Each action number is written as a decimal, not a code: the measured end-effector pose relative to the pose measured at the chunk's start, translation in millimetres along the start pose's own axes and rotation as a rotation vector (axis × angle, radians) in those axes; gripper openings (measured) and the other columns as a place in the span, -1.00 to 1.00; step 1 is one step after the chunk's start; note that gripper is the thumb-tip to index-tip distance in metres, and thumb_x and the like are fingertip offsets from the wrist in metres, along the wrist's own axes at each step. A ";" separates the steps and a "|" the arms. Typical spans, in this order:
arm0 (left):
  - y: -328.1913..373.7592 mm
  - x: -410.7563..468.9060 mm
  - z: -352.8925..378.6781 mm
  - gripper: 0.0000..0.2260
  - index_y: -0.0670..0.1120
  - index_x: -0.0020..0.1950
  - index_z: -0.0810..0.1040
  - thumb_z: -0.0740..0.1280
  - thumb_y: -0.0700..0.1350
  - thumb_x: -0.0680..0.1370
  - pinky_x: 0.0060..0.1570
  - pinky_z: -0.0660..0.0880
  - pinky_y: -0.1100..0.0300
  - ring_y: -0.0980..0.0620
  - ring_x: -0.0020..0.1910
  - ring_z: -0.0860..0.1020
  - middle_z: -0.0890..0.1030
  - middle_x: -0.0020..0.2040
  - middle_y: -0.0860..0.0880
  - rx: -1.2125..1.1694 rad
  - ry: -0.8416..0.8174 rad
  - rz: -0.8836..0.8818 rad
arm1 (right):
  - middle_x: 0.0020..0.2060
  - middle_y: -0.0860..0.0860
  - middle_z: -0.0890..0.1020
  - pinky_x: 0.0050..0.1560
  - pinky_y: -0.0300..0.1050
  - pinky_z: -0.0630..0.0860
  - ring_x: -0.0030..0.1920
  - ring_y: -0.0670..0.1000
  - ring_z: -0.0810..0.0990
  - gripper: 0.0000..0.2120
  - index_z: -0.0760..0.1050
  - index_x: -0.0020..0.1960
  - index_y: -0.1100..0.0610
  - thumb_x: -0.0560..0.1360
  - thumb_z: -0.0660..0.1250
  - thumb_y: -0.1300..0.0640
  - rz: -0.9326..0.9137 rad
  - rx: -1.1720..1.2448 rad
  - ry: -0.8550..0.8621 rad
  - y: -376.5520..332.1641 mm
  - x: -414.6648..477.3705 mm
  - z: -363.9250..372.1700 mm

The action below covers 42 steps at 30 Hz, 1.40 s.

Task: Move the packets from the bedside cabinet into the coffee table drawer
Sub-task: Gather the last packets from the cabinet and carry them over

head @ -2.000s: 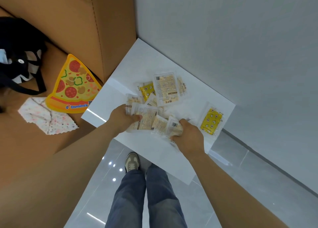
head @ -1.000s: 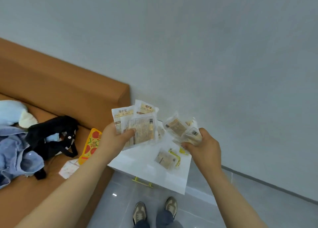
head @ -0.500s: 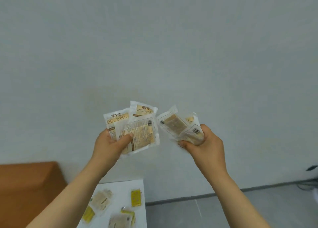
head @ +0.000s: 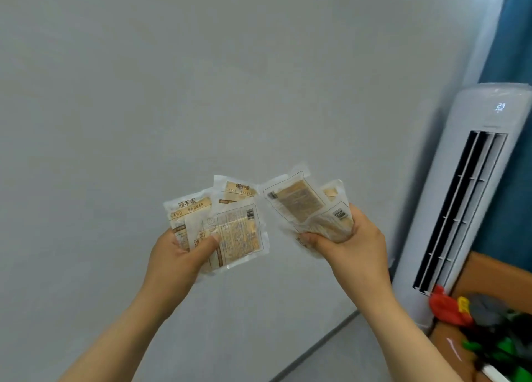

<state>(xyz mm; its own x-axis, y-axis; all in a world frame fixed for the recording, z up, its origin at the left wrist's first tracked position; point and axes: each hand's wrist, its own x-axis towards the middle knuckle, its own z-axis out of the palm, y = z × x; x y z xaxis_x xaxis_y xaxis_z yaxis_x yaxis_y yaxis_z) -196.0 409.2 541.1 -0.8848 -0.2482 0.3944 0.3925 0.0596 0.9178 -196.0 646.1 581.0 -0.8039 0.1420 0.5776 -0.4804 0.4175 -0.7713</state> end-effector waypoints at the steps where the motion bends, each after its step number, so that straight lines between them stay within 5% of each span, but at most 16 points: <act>1: 2.0 1.8 18.4 -0.80 -0.03 0.11 0.61 0.35 -0.22 0.52 -0.15 0.61 0.28 0.12 -0.07 0.67 0.70 -0.03 0.07 -0.012 -0.021 0.008 | -0.21 -0.24 0.66 -0.21 -0.31 0.56 -0.19 -0.23 0.63 -0.68 0.56 -0.06 -0.05 0.27 0.58 0.17 -0.005 -0.010 0.020 3.5 4.3 -16.9; 5: 8.3 14.1 102.0 -0.78 -0.03 0.13 0.61 0.35 -0.22 0.51 -0.03 0.61 0.17 0.07 -0.02 0.67 0.69 0.00 0.05 -0.069 -0.130 0.037 | -0.16 -0.25 0.66 -0.15 -0.24 0.58 -0.14 -0.25 0.62 -0.64 0.56 -0.02 -0.09 0.26 0.58 0.15 -0.012 -0.066 0.138 21.7 20.9 -87.7; 13: 15.5 49.6 246.4 -0.79 0.08 0.05 0.60 0.36 -0.20 0.51 -0.13 0.59 0.34 0.19 -0.05 0.65 0.68 -0.05 0.20 -0.207 -0.358 0.113 | -0.17 -0.31 0.64 -0.23 -0.42 0.52 -0.14 -0.30 0.60 -0.62 0.54 -0.05 -0.12 0.26 0.59 0.19 -0.031 -0.194 0.358 53.1 52.4 -186.3; 18: 27.4 75.8 325.3 -0.76 0.14 -0.04 0.59 0.35 -0.23 0.51 -0.22 0.57 0.41 0.25 -0.10 0.65 0.68 -0.11 0.26 -0.337 -0.539 0.160 | -0.16 -0.26 0.66 -0.20 -0.30 0.56 -0.13 -0.26 0.62 -0.61 0.54 -0.09 -0.18 0.25 0.59 0.19 -0.020 -0.305 0.530 64.1 70.5 -233.9; 25: 43.8 83.0 440.6 -0.79 -0.02 0.04 0.63 0.35 -0.27 0.50 -0.24 0.57 0.39 0.16 -0.08 0.67 0.70 -0.07 0.14 -0.501 -0.850 0.138 | -0.16 -0.26 0.67 -0.23 -0.36 0.56 -0.14 -0.26 0.63 -0.61 0.54 -0.08 -0.16 0.25 0.59 0.21 0.023 -0.480 0.772 70.9 72.7 -298.2; 30: 60.9 48.8 517.8 -0.79 0.01 -0.01 0.61 0.35 -0.28 0.49 -0.31 0.54 0.42 0.20 -0.13 0.66 0.69 -0.12 0.19 -0.634 -1.017 0.103 | -0.17 -0.35 0.64 -0.26 -0.51 0.47 -0.13 -0.34 0.60 -0.59 0.53 -0.08 -0.16 0.24 0.60 0.20 0.060 -0.587 0.910 63.8 47.3 -351.6; 37: 98.3 -40.1 606.7 -0.78 0.05 0.01 0.62 0.37 -0.25 0.49 -0.11 0.60 0.29 0.15 -0.05 0.67 0.70 -0.05 0.14 -0.752 -1.196 0.109 | -0.15 -0.33 0.64 -0.22 -0.37 0.55 -0.12 -0.30 0.61 -0.55 0.50 -0.10 -0.23 0.22 0.61 0.17 0.094 -0.800 1.046 42.5 -14.8 -444.0; 42: 138.0 -119.3 659.0 -0.79 0.04 -0.01 0.62 0.36 -0.27 0.50 -0.18 0.60 0.33 0.16 -0.08 0.67 0.70 -0.09 0.15 -0.834 -1.281 0.117 | -0.14 -0.27 0.66 -0.20 -0.41 0.55 -0.11 -0.27 0.62 -0.56 0.55 -0.02 -0.16 0.22 0.60 0.18 0.099 -0.838 1.116 20.7 -62.7 -514.3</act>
<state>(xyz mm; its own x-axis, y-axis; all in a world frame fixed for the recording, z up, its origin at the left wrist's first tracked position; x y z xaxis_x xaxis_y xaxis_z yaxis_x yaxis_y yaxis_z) -201.9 1084.1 650.1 -0.2835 0.7196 0.6339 0.1108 -0.6320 0.7670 24.8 1107.5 666.3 0.0680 0.6669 0.7420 0.2297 0.7133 -0.6621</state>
